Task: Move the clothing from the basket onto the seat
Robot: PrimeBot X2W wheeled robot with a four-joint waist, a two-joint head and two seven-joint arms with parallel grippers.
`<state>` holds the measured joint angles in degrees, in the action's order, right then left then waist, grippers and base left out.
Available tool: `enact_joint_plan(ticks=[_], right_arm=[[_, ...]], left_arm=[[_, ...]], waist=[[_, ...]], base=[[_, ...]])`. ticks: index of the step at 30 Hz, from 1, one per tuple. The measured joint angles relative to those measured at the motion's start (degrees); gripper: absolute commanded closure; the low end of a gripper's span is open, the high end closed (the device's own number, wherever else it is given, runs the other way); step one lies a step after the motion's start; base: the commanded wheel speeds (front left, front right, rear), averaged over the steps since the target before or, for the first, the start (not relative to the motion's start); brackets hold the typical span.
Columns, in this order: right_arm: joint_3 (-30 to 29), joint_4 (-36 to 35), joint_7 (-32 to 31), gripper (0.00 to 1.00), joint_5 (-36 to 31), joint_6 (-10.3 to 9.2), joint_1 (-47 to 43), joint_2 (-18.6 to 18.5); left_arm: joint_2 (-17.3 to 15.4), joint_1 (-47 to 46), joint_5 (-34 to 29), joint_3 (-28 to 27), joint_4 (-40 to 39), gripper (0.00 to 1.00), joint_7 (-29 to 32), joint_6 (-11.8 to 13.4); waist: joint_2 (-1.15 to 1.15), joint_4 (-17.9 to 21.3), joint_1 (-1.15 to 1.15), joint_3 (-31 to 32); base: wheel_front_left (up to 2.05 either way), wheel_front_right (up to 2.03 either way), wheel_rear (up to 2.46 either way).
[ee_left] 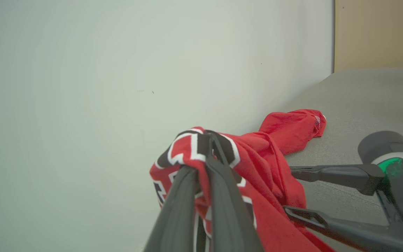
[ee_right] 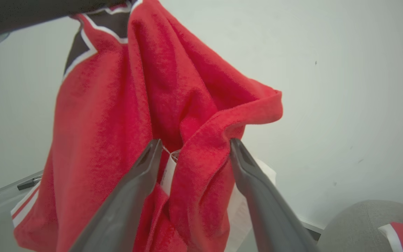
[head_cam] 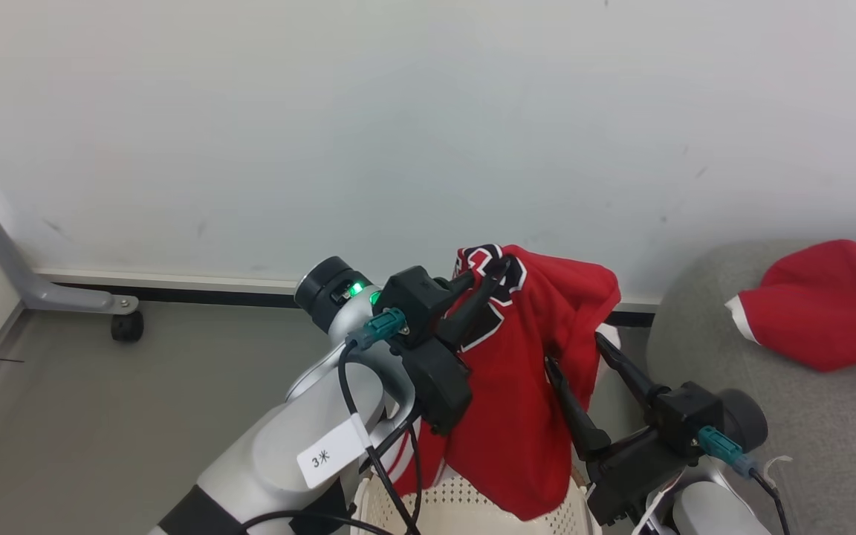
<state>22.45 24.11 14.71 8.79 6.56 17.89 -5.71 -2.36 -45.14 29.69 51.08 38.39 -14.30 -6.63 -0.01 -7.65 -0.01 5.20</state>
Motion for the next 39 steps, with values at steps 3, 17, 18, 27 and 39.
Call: enact_joint_plan(ticks=[3,17,18,27,39], right_arm=[[-0.16,0.44,0.00,0.00,0.53,0.00,-0.17,0.00],[1.41,9.18,-0.38,0.91,1.88,0.48,5.92,0.64],[1.67,9.73,-0.52,1.00,1.88,0.49,6.44,0.67],[3.09,12.09,-0.51,1.00,2.36,0.51,9.42,0.67],[2.52,10.84,-0.47,1.00,2.27,0.52,13.76,-5.02]], left_arm=[[-0.05,0.49,0.01,0.30,-1.78,1.00,0.00,0.00],[-0.14,3.02,0.01,1.55,-9.00,1.00,0.00,0.77],[-0.14,3.27,0.01,1.56,-9.16,1.00,0.00,1.05],[-1.85,5.69,1.92,-0.01,-9.06,0.82,0.00,2.67],[-2.48,11.97,5.33,-2.34,-7.46,0.00,0.00,4.63]], waist=[[0.00,-1.10,0.01,0.61],[0.01,-4.00,0.01,1.19],[0.01,-4.06,0.01,1.12],[0.01,-3.27,0.01,0.59],[0.01,1.95,0.01,0.42]], base=[[0.00,0.00,0.00],[0.00,0.00,0.00],[0.00,0.00,0.00],[0.00,0.00,0.00],[0.00,0.00,0.00]])
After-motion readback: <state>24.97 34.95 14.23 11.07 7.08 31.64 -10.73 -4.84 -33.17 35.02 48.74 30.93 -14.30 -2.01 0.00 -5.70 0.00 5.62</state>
